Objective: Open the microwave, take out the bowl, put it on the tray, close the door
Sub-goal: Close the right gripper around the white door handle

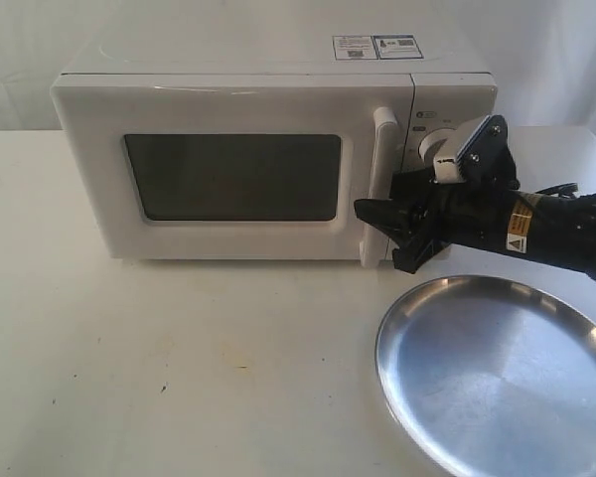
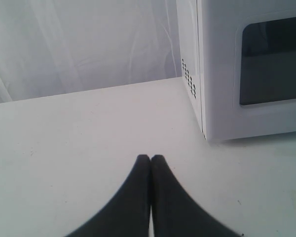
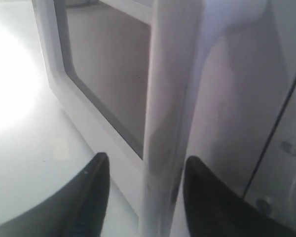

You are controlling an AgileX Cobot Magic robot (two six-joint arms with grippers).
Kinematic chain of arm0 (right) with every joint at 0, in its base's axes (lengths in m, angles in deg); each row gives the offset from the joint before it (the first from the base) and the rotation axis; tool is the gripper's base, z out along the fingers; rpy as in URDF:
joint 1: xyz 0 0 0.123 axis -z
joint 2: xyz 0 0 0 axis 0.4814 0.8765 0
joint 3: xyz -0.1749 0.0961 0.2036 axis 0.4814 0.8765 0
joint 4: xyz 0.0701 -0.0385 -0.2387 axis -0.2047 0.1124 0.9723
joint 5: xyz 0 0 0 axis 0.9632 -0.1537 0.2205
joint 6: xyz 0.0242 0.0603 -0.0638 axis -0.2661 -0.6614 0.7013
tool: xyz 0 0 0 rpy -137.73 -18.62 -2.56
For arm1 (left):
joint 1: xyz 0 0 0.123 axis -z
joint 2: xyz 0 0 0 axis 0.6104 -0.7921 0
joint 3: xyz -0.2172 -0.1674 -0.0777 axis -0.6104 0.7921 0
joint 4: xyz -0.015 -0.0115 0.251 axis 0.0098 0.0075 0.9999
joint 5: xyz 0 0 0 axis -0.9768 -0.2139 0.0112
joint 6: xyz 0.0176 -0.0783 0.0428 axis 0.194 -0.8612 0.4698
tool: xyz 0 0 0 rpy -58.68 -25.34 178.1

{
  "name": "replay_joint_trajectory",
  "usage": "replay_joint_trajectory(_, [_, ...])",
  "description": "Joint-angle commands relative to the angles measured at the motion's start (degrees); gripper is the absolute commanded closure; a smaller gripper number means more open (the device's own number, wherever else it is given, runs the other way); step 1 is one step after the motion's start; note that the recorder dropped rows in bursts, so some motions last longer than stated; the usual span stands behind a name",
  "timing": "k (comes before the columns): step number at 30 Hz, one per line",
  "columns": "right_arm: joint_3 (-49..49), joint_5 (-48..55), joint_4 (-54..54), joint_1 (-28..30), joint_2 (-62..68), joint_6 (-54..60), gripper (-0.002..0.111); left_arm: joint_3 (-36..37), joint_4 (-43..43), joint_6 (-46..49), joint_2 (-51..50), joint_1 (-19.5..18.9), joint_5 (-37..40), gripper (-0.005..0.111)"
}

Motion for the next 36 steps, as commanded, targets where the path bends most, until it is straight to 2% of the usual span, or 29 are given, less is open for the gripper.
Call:
replay_joint_trajectory(1, [-0.5, -3.2, 1.3, 0.0, 0.4, 0.8, 0.101, -0.2, -0.5, 0.0, 0.1, 0.2, -0.2, 0.107])
replay_joint_trajectory(2, [-0.5, -3.2, 1.5, 0.0, 0.4, 1.1, 0.108, -0.2, -0.5, 0.0, 0.1, 0.2, -0.2, 0.107])
replay_joint_trajectory(3, [-0.5, -3.2, 1.9, 0.0, 0.4, 1.6, 0.108, -0.2, -0.5, 0.0, 0.1, 0.2, -0.2, 0.107])
replay_joint_trajectory(8, [-0.5, -4.3, 3.6, 0.0, 0.4, 2.6, 0.108, -0.2, -0.5, 0.0, 0.1, 0.2, -0.2, 0.107])
replay_joint_trajectory(11, [-0.5, -12.1, 8.6, 0.0, 0.4, 3.1, 0.108, -0.2, -0.5, 0.0, 0.1, 0.2, -0.2, 0.107])
replay_joint_trajectory(18, [-0.5, -12.2, 17.7, 0.0, 0.1, 3.1, 0.108, -0.2, -0.5, 0.0, 0.1, 0.2, -0.2, 0.107])
replay_joint_trajectory(23, [-0.5, -12.2, 17.8, -1.8, 0.0, 2.9, 0.108, -0.2, -0.5, 0.0, 0.1, 0.2, -0.2, 0.107])
replay_joint_trajectory(36, [-0.2, -12.2, 23.6, -2.2, -4.1, 1.6, 0.108, -0.2, -0.5, 0.0, 0.1, 0.2, -0.2, 0.107])
